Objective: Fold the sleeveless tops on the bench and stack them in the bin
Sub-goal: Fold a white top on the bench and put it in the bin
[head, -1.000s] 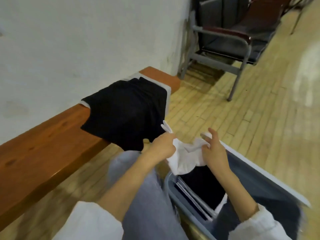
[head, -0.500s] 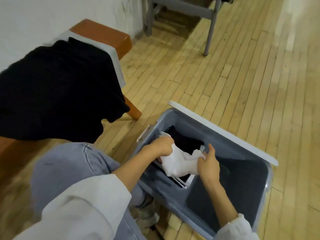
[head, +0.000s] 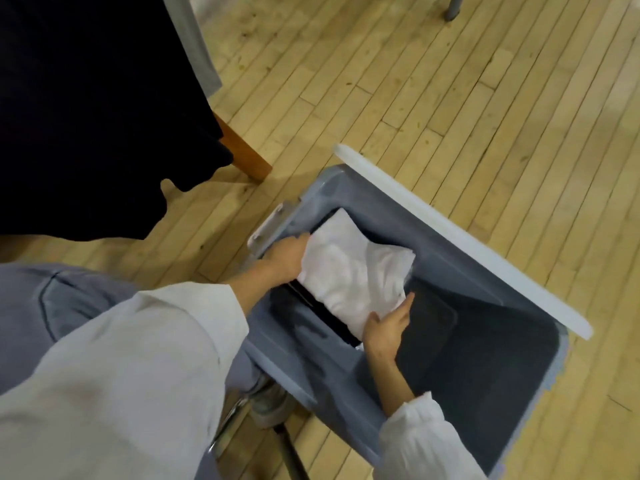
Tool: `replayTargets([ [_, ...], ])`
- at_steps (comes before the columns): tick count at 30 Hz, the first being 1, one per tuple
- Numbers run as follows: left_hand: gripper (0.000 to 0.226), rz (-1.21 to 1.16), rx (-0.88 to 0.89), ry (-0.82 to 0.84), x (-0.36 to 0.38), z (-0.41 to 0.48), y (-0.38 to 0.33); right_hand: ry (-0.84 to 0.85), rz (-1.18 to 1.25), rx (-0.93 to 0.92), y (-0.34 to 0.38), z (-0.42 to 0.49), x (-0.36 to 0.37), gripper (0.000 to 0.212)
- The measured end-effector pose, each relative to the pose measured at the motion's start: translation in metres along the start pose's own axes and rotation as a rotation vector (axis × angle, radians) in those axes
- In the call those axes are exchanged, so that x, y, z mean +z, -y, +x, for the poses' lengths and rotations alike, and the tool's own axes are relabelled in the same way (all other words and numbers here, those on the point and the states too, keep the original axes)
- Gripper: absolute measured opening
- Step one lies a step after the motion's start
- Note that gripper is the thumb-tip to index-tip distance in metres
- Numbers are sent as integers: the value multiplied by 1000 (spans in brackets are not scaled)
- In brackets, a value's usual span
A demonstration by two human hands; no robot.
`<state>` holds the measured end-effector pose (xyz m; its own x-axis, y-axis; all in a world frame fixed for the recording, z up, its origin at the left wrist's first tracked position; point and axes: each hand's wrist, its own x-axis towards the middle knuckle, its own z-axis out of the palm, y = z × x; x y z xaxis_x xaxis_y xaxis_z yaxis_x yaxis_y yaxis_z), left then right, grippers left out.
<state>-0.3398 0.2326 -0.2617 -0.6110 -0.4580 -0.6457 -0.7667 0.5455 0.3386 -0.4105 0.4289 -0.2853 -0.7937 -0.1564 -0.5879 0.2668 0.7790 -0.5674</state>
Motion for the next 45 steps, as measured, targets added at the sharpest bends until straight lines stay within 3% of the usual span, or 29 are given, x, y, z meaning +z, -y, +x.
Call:
replayTargets([
  [3, 55, 159, 47, -76, 16, -3, 7, 4, 8, 2, -16, -3, 10, 77],
  [5, 48, 331, 126, -115, 23, -9, 8, -97, -66, -74, -16, -1, 10, 76],
  [8, 43, 465, 312, 13, 44, -12, 20, -258, -353, -445, -11, 10, 10, 71],
  [11, 42, 558, 292, 182, 57, -14, 26, -135, -600, -725, 4, 41, 20, 53],
  [13, 42, 610, 243, 285, 58, -17, 23, -12, -694, -722, 5, 65, 24, 54],
  [16, 38, 540, 184, 399, 55, -21, 19, 92, -829, -538, -16, 88, 17, 73],
  [20, 41, 374, 140, 439, 49, -16, 19, 64, -815, -389, -22, 90, 18, 78],
  [27, 35, 199, 95, 361, 31, -25, 26, 30, -865, -433, 15, 63, 24, 73],
  [31, 30, 8, 40, 230, 10, -39, 4, 141, -517, -453, 53, 27, 33, 59],
  [35, 21, -210, -2, -81, -24, -65, -27, 270, -186, -484, 112, -29, 33, 33],
  [39, 25, -536, 22, -385, -65, -103, -35, 236, 40, -499, 167, -83, 19, 28],
  [45, 24, -488, 76, -690, -138, -198, 22, 437, 229, -669, 223, -182, 34, 20],
])
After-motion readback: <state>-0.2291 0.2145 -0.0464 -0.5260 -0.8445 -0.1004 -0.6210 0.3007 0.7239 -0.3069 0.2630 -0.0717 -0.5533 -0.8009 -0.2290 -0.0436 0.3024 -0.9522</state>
